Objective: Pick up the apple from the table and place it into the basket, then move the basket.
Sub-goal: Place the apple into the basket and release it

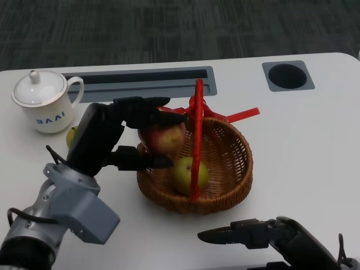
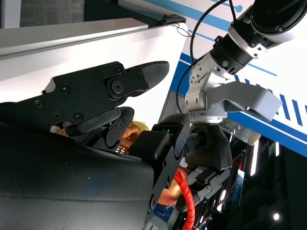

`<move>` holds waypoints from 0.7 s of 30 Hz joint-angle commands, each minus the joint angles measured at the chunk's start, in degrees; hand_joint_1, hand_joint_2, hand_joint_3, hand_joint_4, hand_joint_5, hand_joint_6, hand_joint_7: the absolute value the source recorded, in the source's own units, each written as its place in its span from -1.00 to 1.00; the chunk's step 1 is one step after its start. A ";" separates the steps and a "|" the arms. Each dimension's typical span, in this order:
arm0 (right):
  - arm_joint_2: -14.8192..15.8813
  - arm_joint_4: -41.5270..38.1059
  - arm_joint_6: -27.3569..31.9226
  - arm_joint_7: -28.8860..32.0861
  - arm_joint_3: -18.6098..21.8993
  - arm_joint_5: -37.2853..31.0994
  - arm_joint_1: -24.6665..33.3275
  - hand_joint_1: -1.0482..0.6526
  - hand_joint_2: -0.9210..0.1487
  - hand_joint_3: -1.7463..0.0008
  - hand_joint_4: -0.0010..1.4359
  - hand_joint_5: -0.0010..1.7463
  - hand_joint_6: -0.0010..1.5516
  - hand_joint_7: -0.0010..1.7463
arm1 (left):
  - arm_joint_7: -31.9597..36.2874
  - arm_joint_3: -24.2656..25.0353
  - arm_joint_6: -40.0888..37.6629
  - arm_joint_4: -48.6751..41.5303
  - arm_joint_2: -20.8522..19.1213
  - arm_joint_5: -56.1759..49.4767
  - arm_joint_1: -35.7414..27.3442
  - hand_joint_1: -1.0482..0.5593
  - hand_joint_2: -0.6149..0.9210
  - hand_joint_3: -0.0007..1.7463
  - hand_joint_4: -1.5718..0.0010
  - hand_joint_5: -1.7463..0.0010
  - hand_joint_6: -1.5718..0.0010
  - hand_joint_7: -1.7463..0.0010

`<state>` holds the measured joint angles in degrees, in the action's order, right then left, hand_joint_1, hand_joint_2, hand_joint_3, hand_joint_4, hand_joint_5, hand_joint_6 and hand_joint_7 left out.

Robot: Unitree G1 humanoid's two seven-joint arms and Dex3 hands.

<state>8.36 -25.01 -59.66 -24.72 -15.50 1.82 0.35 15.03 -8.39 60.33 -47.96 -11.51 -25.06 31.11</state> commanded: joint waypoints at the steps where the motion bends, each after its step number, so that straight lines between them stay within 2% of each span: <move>1: 0.49 0.97 0.34 0.37 0.62 0.72 0.59 -0.35 -1.00 0.99 0.18 -1.00 0.04 -1.00 | 0.43 -0.39 0.59 -3.43 0.04 -0.01 2.61 0.37 0.71 -0.99 -0.68 0.99 -0.57 0.99; 5: 0.61 1.48 0.51 0.47 0.84 0.63 0.92 -0.35 -1.00 0.99 0.17 -1.00 0.03 -1.00 | 1.45 -1.30 0.67 -6.72 0.39 -1.11 4.15 0.40 0.71 -1.00 -0.67 0.99 -0.55 1.00; 7: 0.59 1.32 0.17 0.39 0.89 0.73 0.86 -0.35 -1.00 0.99 0.17 -1.00 0.03 -1.00 | 1.27 -1.80 0.75 -8.27 0.44 -1.35 4.79 0.36 0.68 -1.00 -0.59 1.00 -0.47 1.00; 13: 0.47 0.97 -0.30 0.40 1.06 0.65 0.56 -0.35 -1.00 0.99 0.18 -1.00 0.03 -1.00 | -1.00 -4.25 0.23 -8.71 -1.38 -2.99 5.00 -0.09 0.61 -0.99 0.00 1.00 0.09 1.00; 17: 0.45 0.86 -0.34 0.09 1.02 1.08 0.31 -0.34 -1.00 0.99 0.18 -1.00 0.03 -1.00 | -6.35 -4.97 -0.19 -7.26 -2.20 -0.08 3.92 -0.35 0.63 -0.99 0.34 1.00 0.38 1.00; 21: 0.59 0.92 -0.58 0.09 1.20 1.08 0.05 -0.34 -1.00 0.99 0.18 -1.00 0.03 -1.00 | -9.91 -4.90 -0.94 -5.59 -2.68 1.93 3.17 -0.46 0.64 -0.99 0.45 1.00 0.48 1.00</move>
<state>8.37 -24.17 -59.63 -24.68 -14.76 1.84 0.71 6.71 -13.42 59.93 -54.75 -12.90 -24.30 35.07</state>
